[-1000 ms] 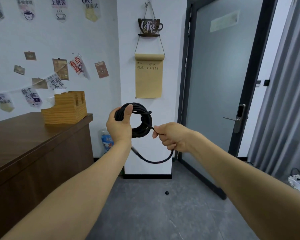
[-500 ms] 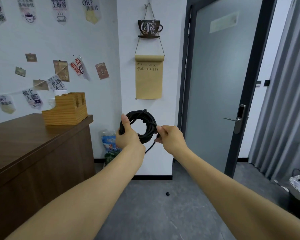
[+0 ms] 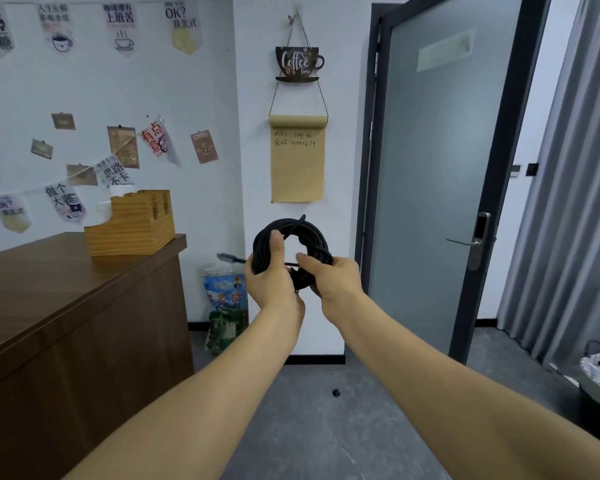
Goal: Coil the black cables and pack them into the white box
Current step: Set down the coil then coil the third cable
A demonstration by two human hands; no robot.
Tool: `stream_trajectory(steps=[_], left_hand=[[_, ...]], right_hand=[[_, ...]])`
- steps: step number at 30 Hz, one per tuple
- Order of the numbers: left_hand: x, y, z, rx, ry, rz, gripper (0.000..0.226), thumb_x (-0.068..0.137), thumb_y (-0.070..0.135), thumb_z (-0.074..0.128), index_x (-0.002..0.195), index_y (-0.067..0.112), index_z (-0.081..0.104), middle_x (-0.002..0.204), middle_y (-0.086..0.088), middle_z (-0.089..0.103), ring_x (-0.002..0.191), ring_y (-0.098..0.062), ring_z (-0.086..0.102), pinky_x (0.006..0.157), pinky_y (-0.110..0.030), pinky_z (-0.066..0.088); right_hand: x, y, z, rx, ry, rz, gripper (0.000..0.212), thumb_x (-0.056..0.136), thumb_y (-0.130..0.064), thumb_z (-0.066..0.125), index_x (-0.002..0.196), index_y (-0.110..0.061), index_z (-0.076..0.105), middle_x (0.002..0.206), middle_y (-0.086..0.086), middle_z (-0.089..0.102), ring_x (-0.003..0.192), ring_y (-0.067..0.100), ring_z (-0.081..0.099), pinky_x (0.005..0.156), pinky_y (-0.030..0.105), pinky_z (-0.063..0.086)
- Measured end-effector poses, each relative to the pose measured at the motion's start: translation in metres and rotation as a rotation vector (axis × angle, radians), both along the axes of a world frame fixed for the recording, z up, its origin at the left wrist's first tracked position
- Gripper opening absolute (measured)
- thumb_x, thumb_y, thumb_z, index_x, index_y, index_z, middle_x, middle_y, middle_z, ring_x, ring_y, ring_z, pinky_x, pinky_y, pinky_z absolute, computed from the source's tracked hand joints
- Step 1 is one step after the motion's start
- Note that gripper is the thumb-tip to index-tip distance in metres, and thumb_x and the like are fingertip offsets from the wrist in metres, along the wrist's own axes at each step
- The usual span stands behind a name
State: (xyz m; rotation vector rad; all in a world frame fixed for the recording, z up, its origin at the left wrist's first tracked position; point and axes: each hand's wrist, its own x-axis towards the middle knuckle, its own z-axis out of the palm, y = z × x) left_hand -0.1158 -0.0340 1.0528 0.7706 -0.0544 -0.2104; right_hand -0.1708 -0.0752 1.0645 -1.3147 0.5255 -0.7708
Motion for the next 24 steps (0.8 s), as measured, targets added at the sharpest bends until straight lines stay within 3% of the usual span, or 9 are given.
stream_trajectory(steps=[3, 6, 9, 13, 15, 17, 21, 24], left_hand=[[0.004, -0.001, 0.0, 0.067, -0.053, -0.014, 0.031, 0.072, 0.04, 0.077, 0.092, 0.022, 0.061, 0.103, -0.011, 0.066, 0.089, -0.022, 0.062, 0.088, -0.048, 0.054], [0.008, 0.001, 0.0, 0.197, -0.104, -0.017, 0.04, 0.075, 0.046, 0.073, 0.094, 0.019, 0.051, 0.086, -0.003, 0.06, 0.072, -0.016, 0.059, 0.087, -0.048, 0.054], [0.01, 0.003, -0.003, 0.254, -0.117, -0.031, 0.056, 0.077, 0.048, 0.07, 0.108, 0.012, 0.041, 0.091, -0.003, 0.058, 0.075, -0.017, 0.063, 0.085, -0.046, 0.055], [0.015, 0.007, -0.003, 0.3, -0.113, -0.047, 0.075, 0.071, 0.057, 0.071, 0.114, 0.0, 0.049, 0.099, -0.011, 0.063, 0.091, -0.028, 0.066, 0.086, -0.048, 0.054], [0.015, 0.008, -0.002, 0.322, -0.127, -0.078, 0.079, 0.071, 0.06, 0.069, 0.115, -0.002, 0.051, 0.092, -0.01, 0.064, 0.09, -0.029, 0.066, 0.086, -0.047, 0.055], [0.017, 0.01, -0.003, 0.366, -0.165, -0.128, 0.075, 0.074, 0.061, 0.065, 0.114, -0.001, 0.052, 0.088, -0.01, 0.065, 0.09, -0.032, 0.067, 0.082, -0.042, 0.055], [0.02, 0.026, -0.001, 0.581, -0.222, -0.432, 0.064, 0.076, 0.064, 0.059, 0.11, 0.011, 0.054, 0.104, -0.006, 0.067, 0.1, -0.023, 0.062, 0.085, -0.036, 0.051], [0.022, 0.038, 0.008, 0.638, -0.281, -0.605, 0.044, 0.079, 0.05, 0.064, 0.097, 0.01, 0.056, 0.098, -0.005, 0.067, 0.097, -0.02, 0.062, 0.082, -0.033, 0.052]], right_hand=[[0.001, 0.002, -0.003, 0.053, -0.049, -0.012, 0.01, 0.085, -0.016, 0.068, 0.083, -0.007, 0.062, 0.085, 0.01, 0.065, 0.08, 0.02, 0.062, 0.079, 0.031, 0.05], [-0.002, 0.001, -0.004, 0.045, -0.07, -0.02, 0.008, 0.086, -0.017, 0.066, 0.084, -0.012, 0.06, 0.087, 0.007, 0.066, 0.081, 0.017, 0.061, 0.078, 0.031, 0.048], [-0.005, 0.002, -0.004, 0.013, -0.093, 0.023, 0.007, 0.087, -0.017, 0.064, 0.086, -0.014, 0.058, 0.081, 0.003, 0.064, 0.082, 0.019, 0.059, 0.075, 0.032, 0.045], [-0.005, 0.005, -0.002, 0.053, -0.13, 0.097, 0.007, 0.089, -0.016, 0.061, 0.09, -0.014, 0.055, 0.073, 0.003, 0.063, 0.079, 0.022, 0.06, 0.08, 0.038, 0.044], [-0.004, 0.008, -0.001, 0.104, -0.177, 0.127, 0.005, 0.091, -0.012, 0.059, 0.092, -0.01, 0.054, 0.069, 0.006, 0.06, 0.072, 0.02, 0.06, 0.081, 0.037, 0.046], [-0.005, 0.007, 0.0, 0.137, -0.219, 0.151, 0.006, 0.092, -0.008, 0.057, 0.091, -0.005, 0.052, 0.064, 0.006, 0.056, 0.063, 0.018, 0.058, 0.073, 0.033, 0.05], [-0.014, -0.008, 0.001, 0.069, -0.185, 0.183, 0.012, 0.09, 0.002, 0.054, 0.083, -0.007, 0.049, 0.055, 0.003, 0.05, 0.053, 0.016, 0.053, 0.062, 0.031, 0.049], [-0.025, -0.022, 0.003, -0.024, -0.125, 0.218, 0.024, 0.087, 0.011, 0.052, 0.073, -0.009, 0.047, 0.054, 0.001, 0.048, 0.053, 0.016, 0.049, 0.063, 0.029, 0.045]])
